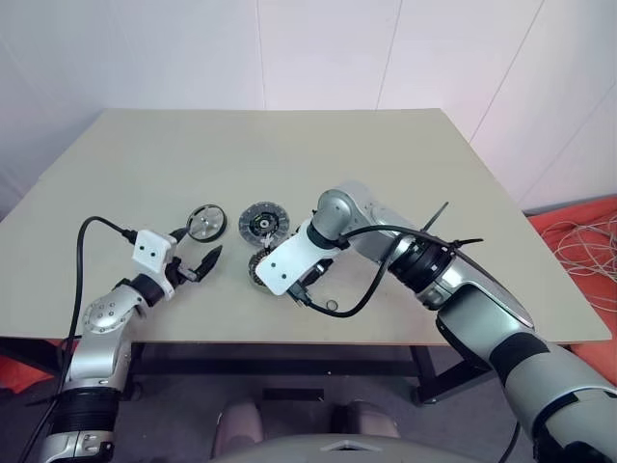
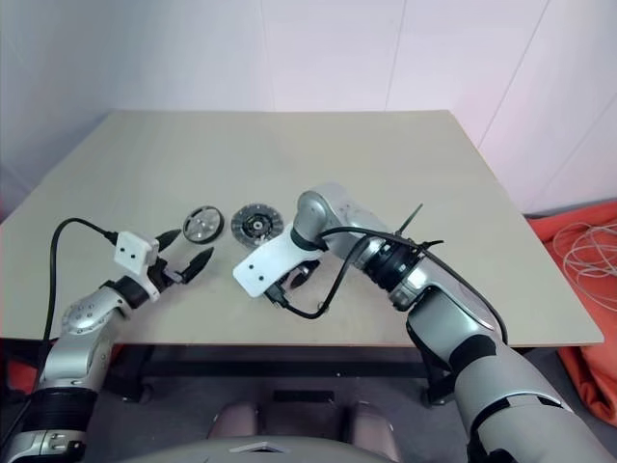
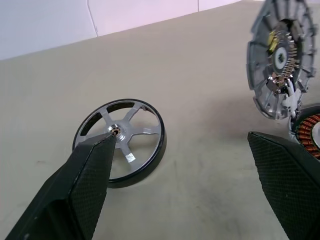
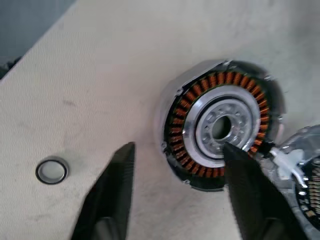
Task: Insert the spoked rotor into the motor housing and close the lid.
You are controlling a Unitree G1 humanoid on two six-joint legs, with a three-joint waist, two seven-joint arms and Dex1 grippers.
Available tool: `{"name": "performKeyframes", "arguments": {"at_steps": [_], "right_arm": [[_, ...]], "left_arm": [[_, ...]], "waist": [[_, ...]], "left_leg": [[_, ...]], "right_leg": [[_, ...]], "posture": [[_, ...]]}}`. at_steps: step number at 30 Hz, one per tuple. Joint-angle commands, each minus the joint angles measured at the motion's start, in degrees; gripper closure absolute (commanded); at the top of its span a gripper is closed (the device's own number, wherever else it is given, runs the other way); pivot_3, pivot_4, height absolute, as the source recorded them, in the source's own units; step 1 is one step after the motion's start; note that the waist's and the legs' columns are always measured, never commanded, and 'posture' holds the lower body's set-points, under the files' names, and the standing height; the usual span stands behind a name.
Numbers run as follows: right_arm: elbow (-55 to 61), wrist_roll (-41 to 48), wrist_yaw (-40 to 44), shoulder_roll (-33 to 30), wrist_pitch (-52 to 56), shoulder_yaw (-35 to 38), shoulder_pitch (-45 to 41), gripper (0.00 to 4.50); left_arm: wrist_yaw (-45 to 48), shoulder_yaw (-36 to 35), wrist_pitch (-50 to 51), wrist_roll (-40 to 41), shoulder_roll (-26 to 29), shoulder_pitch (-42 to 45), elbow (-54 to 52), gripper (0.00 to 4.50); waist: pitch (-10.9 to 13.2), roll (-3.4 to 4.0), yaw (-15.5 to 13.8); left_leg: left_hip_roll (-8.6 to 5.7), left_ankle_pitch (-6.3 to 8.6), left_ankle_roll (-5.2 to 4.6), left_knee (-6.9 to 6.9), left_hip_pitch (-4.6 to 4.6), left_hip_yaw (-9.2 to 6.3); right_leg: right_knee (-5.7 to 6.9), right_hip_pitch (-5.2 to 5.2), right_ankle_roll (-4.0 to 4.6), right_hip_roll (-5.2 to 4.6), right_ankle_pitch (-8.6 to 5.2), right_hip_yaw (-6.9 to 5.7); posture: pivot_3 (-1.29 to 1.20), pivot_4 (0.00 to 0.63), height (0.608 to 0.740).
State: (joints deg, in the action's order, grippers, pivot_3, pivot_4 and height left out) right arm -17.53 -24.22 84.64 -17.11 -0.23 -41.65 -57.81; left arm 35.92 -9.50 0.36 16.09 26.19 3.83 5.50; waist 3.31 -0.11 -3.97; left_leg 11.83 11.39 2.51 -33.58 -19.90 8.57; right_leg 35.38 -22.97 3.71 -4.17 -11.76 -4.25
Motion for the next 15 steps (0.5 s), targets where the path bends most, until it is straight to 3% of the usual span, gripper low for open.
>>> {"name": "performKeyframes", "arguments": {"at_steps": [1,2,6,11,15], "right_arm": [[3.9,4.3,1.2,-1.3,3.1,5.1,-1.9,0.36],[4.8,5.8,1.5,-2.2,4.3,6.8,-1.6,0.02],[7.8,12.6,2.4,-5.6,12.1,13.3,1.5,0.02],[8.2,24.9,-5.9,-6.4,22.6,28.3,12.5,0.02],[11.2,29.6,-6.5,-9.5,18.9,31.5,25.0,0.02]], "left_arm": [[-0.4,-0.3,-0.1,0.0,0.3,1.2,-2.6,0.00],[-0.4,-0.3,-0.1,0.0,0.3,1.2,-2.7,0.00],[-0.2,-0.3,0.0,0.2,0.4,1.2,-2.8,0.00],[0.7,-0.5,1.1,1.3,0.7,-0.3,-4.8,0.00],[1.3,-1.2,1.9,1.8,1.3,-2.0,-6.2,0.00]], "waist": [[0.0,0.00,0.0],[0.0,0.00,-0.1],[0.0,-0.04,-0.2],[0.0,-0.12,-0.6],[-0.1,-0.16,-0.9]], "left_leg": [[0.00,0.00,0.00,-0.02,0.00,0.00],[0.00,0.00,0.00,-0.07,-0.01,-0.02],[0.00,0.01,-0.02,-0.20,-0.01,-0.03],[-0.01,0.02,-0.03,-0.22,0.20,-0.02],[0.00,0.01,-0.02,-0.20,0.23,-0.02]], "right_leg": [[0.02,0.00,0.00,0.00,0.00,0.00],[0.05,0.00,0.00,0.00,0.00,0.00],[0.07,0.06,0.00,-0.01,0.00,0.01],[0.04,0.31,-0.02,-0.01,-0.01,0.02],[0.03,0.37,-0.05,0.00,-0.03,0.00]], "posture": [[0.00,0.000,0.740],[0.00,0.000,0.740],[0.00,0.000,0.740],[0.00,0.000,0.740],[0.00,0.000,0.740]]}}
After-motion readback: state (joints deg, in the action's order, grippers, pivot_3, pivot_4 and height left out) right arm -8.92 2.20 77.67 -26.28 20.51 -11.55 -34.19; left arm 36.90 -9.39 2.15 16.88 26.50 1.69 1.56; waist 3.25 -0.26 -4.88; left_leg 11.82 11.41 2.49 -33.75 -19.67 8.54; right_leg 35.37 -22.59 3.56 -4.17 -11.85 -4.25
